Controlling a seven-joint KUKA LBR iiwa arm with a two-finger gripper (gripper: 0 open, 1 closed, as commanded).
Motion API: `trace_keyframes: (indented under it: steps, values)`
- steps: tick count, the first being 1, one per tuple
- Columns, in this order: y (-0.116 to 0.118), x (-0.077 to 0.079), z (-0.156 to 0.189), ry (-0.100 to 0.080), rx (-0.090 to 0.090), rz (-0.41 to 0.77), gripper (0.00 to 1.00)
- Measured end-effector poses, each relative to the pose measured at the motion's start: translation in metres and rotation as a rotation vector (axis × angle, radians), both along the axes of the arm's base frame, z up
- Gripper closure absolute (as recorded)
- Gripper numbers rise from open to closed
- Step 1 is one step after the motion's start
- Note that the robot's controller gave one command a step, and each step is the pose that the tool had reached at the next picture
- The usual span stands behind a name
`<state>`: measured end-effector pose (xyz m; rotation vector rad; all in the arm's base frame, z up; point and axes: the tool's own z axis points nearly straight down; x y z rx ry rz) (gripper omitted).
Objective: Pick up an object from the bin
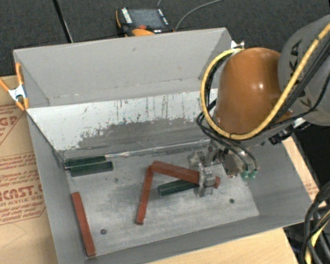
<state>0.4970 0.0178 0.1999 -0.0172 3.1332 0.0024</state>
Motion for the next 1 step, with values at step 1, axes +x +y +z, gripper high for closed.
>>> trace_keyframes:
  steps: [1]
  values:
    - [-0.0016, -0.0146, 0.106, 0.002, -0.004, 0.479, 1.0]
